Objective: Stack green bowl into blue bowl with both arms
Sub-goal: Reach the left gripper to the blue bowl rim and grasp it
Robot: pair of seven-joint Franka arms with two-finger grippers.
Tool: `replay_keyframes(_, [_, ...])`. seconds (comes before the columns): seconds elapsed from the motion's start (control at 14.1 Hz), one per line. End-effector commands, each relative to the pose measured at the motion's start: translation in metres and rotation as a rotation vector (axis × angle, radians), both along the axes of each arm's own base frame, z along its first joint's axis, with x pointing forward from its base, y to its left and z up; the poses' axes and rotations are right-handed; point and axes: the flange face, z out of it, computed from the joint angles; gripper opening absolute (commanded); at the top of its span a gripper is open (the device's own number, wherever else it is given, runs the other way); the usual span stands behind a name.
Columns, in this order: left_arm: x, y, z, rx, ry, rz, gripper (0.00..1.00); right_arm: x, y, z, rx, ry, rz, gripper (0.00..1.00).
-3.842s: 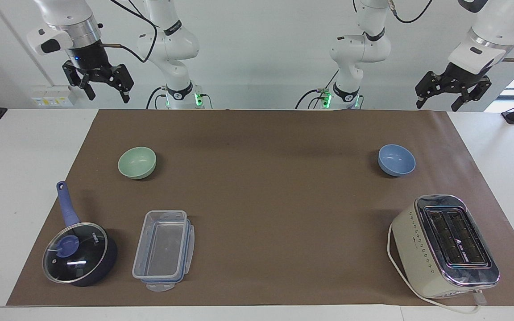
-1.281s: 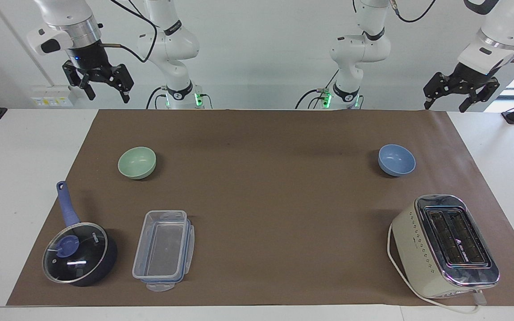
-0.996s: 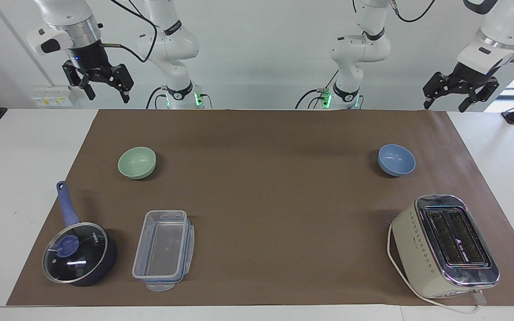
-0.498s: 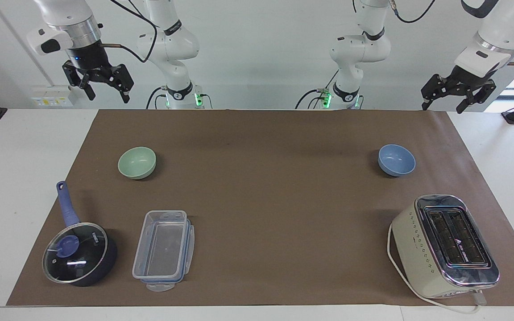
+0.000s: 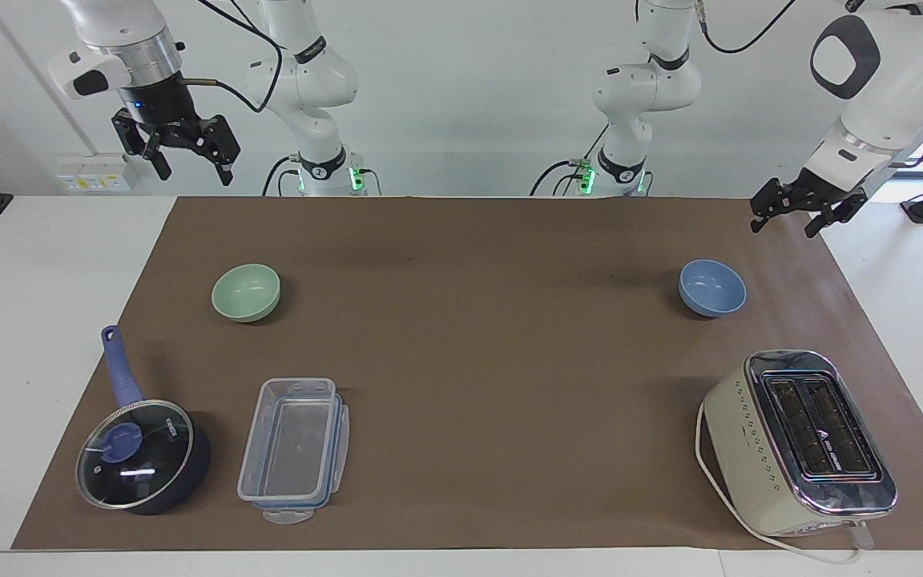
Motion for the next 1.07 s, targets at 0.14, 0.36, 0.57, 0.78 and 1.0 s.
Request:
replay_keyframes(0.14, [-0.03,0.036,-0.088,-0.071,-0.034,-0.03,1.0,-0.003,-0.003,0.0,0.001,0.006,0.014,1.0])
replay_keyframes(0.36, [-0.031,0.046,-0.13,-0.07,-0.022,-0.029,1.0,-0.003,-0.003,0.0,0.003,0.004,0.013,1.0])
replay_keyframes(0.57, [-0.024,0.072,-0.153,-0.126,-0.062,0.002,1.0,-0.004,0.006,0.0,-0.001,0.006,0.032,1.0])
replay_keyframes(0.78, [-0.021,0.083,-0.171,-0.146,-0.069,0.03,0.98,-0.002,0.016,0.0,-0.002,-0.005,0.051,1.0])
replay_keyframes(1.0, [-0.016,0.081,-0.192,-0.155,-0.059,0.041,0.94,-0.003,0.012,-0.003,-0.001,0.006,0.045,1.0])
